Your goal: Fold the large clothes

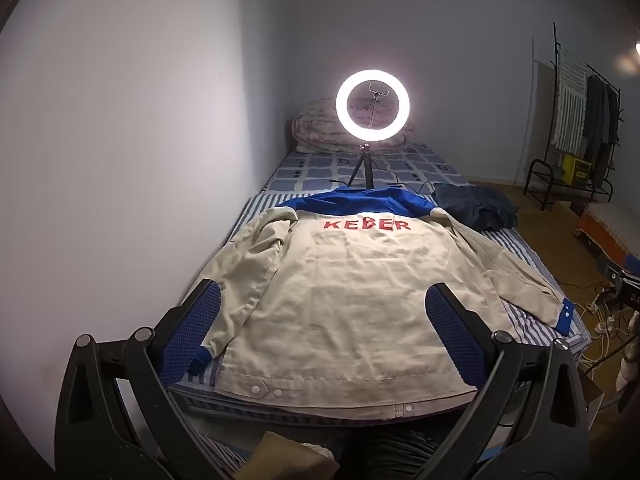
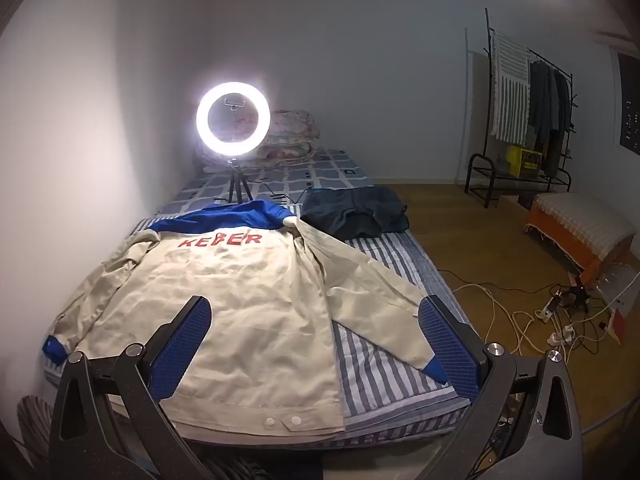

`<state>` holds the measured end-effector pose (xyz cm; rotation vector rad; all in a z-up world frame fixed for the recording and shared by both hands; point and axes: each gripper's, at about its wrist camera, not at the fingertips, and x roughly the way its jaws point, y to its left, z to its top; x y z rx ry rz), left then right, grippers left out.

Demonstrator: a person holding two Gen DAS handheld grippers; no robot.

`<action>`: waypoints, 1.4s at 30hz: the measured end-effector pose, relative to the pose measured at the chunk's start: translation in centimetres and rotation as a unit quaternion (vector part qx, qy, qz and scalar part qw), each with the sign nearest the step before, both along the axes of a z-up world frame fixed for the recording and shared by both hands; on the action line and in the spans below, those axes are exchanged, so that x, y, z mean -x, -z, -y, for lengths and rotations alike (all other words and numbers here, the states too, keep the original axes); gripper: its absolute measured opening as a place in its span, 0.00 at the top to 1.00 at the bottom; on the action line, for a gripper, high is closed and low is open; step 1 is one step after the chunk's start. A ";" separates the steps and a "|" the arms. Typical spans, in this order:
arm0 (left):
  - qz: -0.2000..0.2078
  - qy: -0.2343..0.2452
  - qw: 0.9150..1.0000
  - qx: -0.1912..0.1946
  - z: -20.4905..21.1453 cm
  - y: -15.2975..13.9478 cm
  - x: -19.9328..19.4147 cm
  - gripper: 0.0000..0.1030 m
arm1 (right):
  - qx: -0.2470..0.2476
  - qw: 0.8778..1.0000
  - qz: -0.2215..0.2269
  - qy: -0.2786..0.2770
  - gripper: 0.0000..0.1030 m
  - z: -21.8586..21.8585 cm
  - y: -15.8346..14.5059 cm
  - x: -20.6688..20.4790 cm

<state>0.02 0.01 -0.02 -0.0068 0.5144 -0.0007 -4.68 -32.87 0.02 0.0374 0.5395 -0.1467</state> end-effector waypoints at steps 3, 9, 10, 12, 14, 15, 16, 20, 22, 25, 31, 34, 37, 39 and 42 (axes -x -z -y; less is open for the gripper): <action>0.002 -0.002 1.000 -0.004 0.1 0.0 0.0 0.00 | 0.002 1.000 0.002 0.000 0.00 -0.1 0.0 0.0; -0.001 -0.002 1.000 0.002 0.0 0.0 0.0 0.00 | 0.006 1.000 0.002 0.001 0.00 0.0 0.0 0.0; -0.001 -0.002 1.000 0.002 0.0 0.0 0.0 0.00 | 0.006 1.000 0.002 0.001 0.00 0.2 0.0 0.1; -0.003 -0.001 1.000 0.003 0.0 0.0 0.0 0.00 | 0.007 1.000 0.000 0.000 0.00 0.1 0.0 0.0; -0.003 0.000 1.000 0.002 0.1 0.0 0.0 0.00 | 0.009 1.000 -0.001 0.001 0.00 0.0 0.0 -0.1; -0.003 -0.001 1.000 0.003 0.0 0.0 0.0 0.00 | 0.009 1.000 -0.001 0.002 0.00 -0.1 0.0 -0.1; -0.002 -0.001 1.000 0.003 0.0 0.0 0.0 0.00 | 0.010 1.000 -0.002 0.002 0.00 -0.1 0.0 -0.1; -0.001 -0.001 1.000 0.004 0.0 0.0 0.0 0.00 | 0.012 1.000 -0.002 0.001 0.00 -0.1 0.0 -0.1; 0.000 -0.001 1.000 0.004 -0.1 -0.2 -0.2 0.00 | 0.013 1.000 -0.001 0.002 0.00 -0.2 0.0 -0.1; 0.003 -0.003 1.000 0.005 -0.2 -0.3 0.1 0.00 | 0.013 1.000 -0.001 0.000 0.00 -0.2 0.1 -0.1; 0.010 -0.006 1.000 0.005 -0.3 -0.7 0.4 0.00 | 0.020 1.000 0.001 -0.003 0.00 -0.5 0.0 -0.2; 0.009 -0.005 1.000 0.007 -0.3 -0.7 0.4 0.00 | 0.022 1.000 0.001 -0.003 0.00 -0.5 -0.1 -0.2; 0.010 -0.006 1.000 0.006 -0.1 -0.8 0.3 0.00 | 0.023 1.000 0.002 -0.001 0.00 -0.4 -0.1 -0.1; 0.010 -0.005 1.000 0.006 0.0 -0.9 0.3 0.00 | 0.024 1.000 0.002 -0.001 0.00 -0.4 -0.1 -0.1; 0.010 -0.006 1.000 0.007 -0.1 -0.9 0.3 0.00 | 0.025 1.000 0.001 0.000 0.00 -0.4 -0.1 -0.1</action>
